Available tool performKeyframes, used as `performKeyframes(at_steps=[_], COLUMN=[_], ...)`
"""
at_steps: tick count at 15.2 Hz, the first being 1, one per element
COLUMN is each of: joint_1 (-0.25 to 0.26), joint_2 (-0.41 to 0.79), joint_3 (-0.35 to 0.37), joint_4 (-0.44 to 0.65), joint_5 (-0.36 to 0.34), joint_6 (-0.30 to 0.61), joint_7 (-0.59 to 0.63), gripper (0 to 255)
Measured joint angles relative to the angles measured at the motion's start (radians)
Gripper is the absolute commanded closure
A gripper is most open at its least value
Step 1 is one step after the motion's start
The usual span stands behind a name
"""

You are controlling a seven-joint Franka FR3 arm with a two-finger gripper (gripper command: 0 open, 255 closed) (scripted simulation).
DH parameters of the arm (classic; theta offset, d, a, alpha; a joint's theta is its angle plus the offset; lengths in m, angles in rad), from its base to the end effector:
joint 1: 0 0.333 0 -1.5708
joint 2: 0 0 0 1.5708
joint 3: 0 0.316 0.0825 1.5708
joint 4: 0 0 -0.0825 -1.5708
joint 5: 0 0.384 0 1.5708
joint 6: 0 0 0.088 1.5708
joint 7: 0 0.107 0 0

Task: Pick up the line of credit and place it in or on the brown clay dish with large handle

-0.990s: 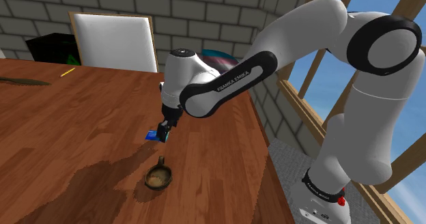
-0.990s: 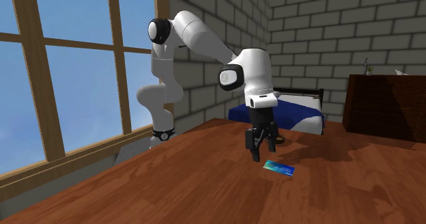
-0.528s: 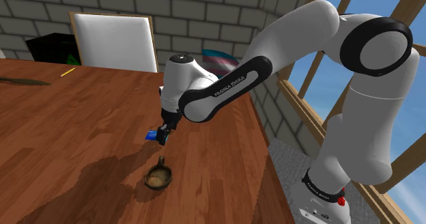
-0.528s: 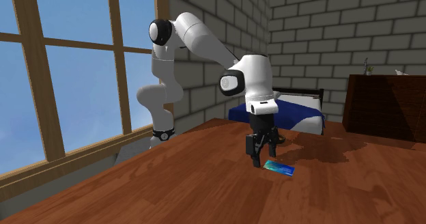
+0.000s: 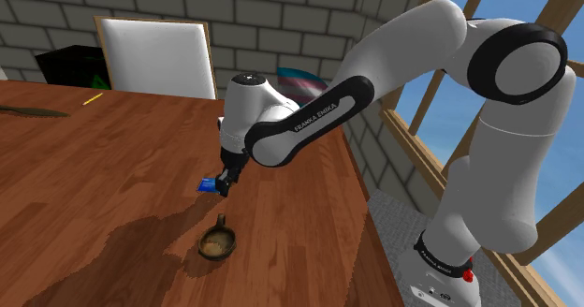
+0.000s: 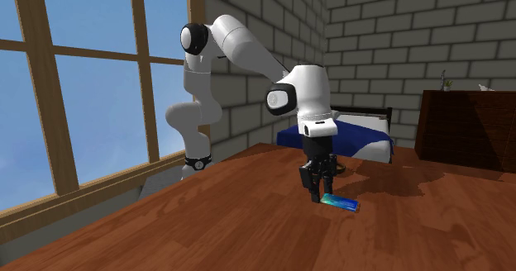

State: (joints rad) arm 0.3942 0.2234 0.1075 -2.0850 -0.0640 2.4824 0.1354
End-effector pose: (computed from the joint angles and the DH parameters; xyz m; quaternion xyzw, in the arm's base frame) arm 0.5226 0.2851 0.3363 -0.9754 -0.2021 -0.0864 0.0180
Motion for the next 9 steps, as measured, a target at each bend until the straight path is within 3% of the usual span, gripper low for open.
performKeyframes(at_steps=[9], joint_1=[-0.001], joint_2=[-0.01], joint_3=[0.0], joint_4=[0.009], joint_5=[0.003], joint_6=[-0.027], joint_7=[-0.002], gripper=[255])
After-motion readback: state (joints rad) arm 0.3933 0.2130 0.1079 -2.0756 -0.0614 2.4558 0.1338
